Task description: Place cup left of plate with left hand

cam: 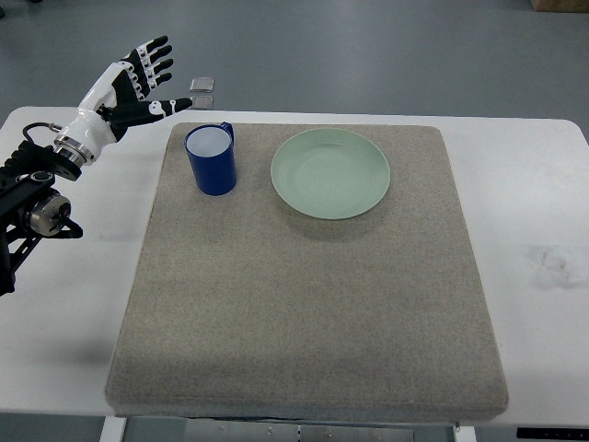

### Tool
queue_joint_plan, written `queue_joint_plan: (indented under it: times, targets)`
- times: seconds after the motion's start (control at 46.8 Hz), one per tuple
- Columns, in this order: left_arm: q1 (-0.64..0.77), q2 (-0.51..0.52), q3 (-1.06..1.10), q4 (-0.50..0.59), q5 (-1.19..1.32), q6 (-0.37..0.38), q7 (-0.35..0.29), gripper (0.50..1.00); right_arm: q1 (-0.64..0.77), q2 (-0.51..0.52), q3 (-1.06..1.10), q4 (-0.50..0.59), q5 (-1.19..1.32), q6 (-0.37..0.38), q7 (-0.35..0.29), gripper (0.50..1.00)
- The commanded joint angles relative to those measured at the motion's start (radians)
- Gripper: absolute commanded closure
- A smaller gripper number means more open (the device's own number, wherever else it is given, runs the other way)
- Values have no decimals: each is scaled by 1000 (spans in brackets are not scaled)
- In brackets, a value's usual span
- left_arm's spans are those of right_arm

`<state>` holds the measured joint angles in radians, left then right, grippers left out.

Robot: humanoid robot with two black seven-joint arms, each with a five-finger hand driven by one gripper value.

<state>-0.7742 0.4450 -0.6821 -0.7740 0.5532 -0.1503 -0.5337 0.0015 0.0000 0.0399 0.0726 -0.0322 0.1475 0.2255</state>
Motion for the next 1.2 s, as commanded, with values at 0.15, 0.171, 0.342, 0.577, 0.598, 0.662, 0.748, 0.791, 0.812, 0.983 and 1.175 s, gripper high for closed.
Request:
queue_joint_plan:
  times: [0.15, 0.171, 0.342, 0.577, 0.598, 0.662, 0.748, 0.791, 0.812, 0.983, 1.175]
  targets:
    - [-68, -11, 3, 47, -160, 55, 44, 514, 0, 0, 0, -1, 0, 1, 0, 568]
    - [-74, -12, 1, 51, -171, 58, 56, 514, 0, 0, 0, 1, 0, 0, 0, 568]
    - [-103, -63, 1, 94, -237, 98, 156, 519, 0, 0, 0, -1, 0, 0, 0, 568]
    - [-111, -83, 6, 108, -277, 97, 162, 516, 0, 0, 0, -1, 0, 0, 0, 568]
    - [-111, -83, 6, 108, -277, 97, 162, 514, 0, 0, 0, 1, 0, 0, 0, 568]
    - [-111, -83, 6, 108, -277, 89, 161, 512, 0, 0, 0, -1, 0, 0, 0, 568]
    - [-111, -83, 6, 108, -277, 84, 158, 512, 0, 0, 0, -1, 0, 0, 0, 568]
    - [-109, -83, 6, 108, -277, 80, 156, 512, 0, 0, 0, -1, 0, 0, 0, 568]
    - [-109, -83, 6, 108, -277, 78, 156, 510, 0, 0, 0, -1, 0, 0, 0, 568]
    - [-106, -85, -2, 108, -280, 25, 150, 510, 0, 0, 0, -1, 0, 0, 0, 568]
    - [-106, -91, -7, 108, -282, 8, 150, 510, 0, 0, 0, -1, 0, 0, 0, 568]
